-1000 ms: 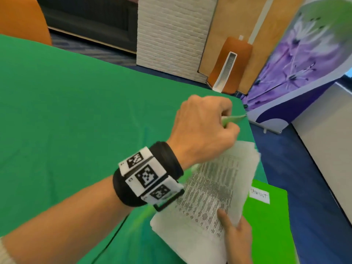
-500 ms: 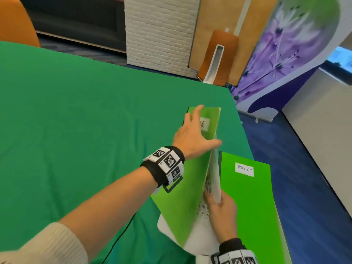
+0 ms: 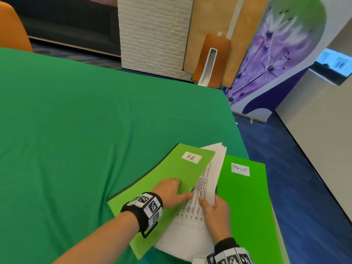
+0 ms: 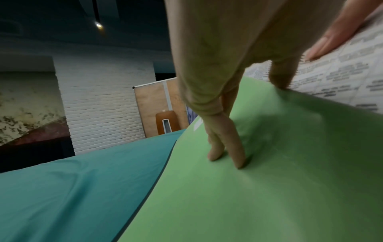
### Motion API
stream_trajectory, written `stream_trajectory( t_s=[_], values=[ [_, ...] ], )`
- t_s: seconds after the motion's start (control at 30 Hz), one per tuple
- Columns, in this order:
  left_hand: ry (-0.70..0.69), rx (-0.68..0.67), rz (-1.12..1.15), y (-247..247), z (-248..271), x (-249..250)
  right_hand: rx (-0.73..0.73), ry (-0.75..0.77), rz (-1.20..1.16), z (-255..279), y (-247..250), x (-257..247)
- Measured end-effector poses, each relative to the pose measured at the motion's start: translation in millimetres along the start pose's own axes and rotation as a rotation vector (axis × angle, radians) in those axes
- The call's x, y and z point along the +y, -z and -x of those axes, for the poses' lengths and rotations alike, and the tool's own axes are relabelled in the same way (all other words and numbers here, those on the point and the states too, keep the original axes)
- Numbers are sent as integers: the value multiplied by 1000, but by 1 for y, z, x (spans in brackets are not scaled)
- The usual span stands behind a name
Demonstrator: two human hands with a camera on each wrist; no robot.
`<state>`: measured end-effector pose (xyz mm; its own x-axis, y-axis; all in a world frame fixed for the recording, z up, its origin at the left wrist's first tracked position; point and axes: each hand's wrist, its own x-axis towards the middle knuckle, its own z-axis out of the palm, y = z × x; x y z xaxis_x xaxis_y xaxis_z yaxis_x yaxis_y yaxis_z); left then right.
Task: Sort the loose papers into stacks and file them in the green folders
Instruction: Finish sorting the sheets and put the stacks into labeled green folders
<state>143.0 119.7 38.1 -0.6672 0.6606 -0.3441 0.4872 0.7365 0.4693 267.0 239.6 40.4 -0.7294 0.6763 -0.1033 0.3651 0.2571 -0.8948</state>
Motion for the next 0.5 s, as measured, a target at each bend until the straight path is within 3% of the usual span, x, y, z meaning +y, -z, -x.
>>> stream_trajectory(
  t_s=[0.13, 0.33, 0.5],
  values=[
    [-23, 33, -42, 0, -3, -8, 19, -49, -3, -4, -7, 2],
    [-118, -179, -130, -15, -8, -24, 67, -114, 25, -8, -6, 12],
    [-55, -280, -261, -44, -9, -24, 45, -144, -14, -10, -11, 10]
  ],
)
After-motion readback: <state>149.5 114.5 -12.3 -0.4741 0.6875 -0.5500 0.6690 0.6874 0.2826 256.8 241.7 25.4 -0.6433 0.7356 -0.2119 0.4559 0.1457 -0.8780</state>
